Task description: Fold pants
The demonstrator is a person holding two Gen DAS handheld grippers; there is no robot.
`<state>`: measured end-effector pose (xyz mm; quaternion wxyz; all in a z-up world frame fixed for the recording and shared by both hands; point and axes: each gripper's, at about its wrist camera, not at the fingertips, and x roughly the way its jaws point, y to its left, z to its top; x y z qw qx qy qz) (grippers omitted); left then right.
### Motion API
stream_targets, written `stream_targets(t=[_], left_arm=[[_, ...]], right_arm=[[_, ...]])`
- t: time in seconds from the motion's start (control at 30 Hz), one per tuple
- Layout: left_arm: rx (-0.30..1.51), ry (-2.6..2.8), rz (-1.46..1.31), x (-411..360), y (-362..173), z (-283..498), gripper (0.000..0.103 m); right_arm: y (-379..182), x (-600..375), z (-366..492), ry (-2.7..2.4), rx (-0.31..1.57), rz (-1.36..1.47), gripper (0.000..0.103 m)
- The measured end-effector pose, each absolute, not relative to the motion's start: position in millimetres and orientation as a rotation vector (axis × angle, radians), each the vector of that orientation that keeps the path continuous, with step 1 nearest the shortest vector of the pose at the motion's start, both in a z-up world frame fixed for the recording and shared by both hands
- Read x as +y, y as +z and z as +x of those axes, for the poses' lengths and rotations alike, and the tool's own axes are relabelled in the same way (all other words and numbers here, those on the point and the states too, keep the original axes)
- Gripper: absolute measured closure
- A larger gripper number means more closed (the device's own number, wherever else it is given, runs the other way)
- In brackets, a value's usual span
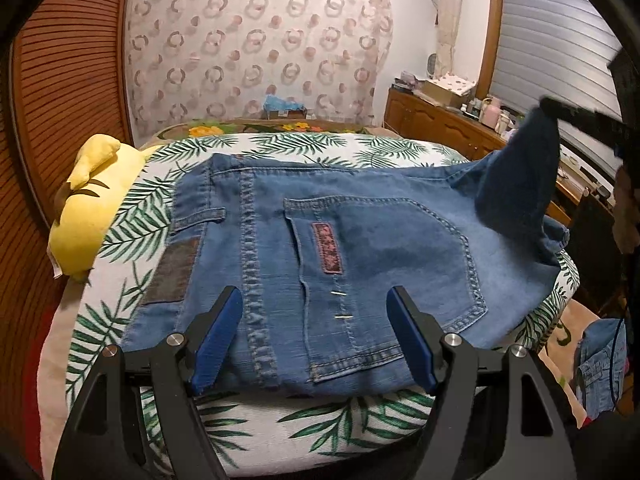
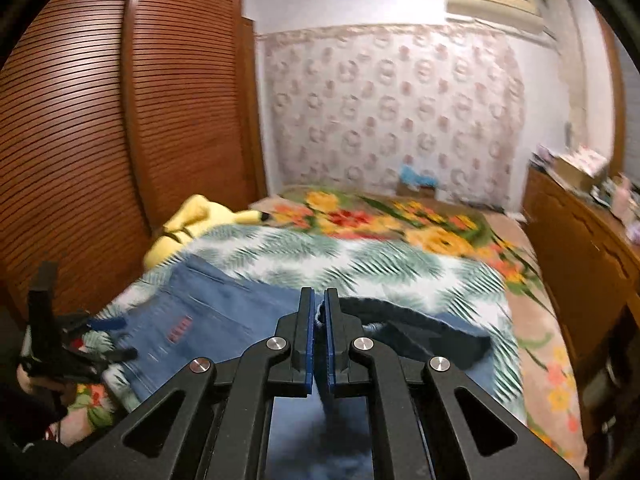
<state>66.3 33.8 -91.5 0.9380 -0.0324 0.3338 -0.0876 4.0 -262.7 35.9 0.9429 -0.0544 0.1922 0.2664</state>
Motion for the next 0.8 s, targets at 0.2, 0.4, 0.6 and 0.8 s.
stream_targets(t=[0.2,0.4,0.6,0.8], left_arm=[[0.670,-0.166,-0.074,43,-87,62,0.028],[0.667,-0.160,-0.082,49,-88,62,0.028],[0.675,-0.157,-0.088,51,-90,62,0.028],[0.675,-0.161,-0.085,50,-89,62,0.028]], right_arm=[[46,-217,14,0.693,0.376,-0.126,0.099],[53,-194,26,0.837,0.407,-0.103,0.099],[49,-188,71,0.865,0.450,-0.183,0.096],[47,-197,93,0.812,0.459,-0.220,0.068]])
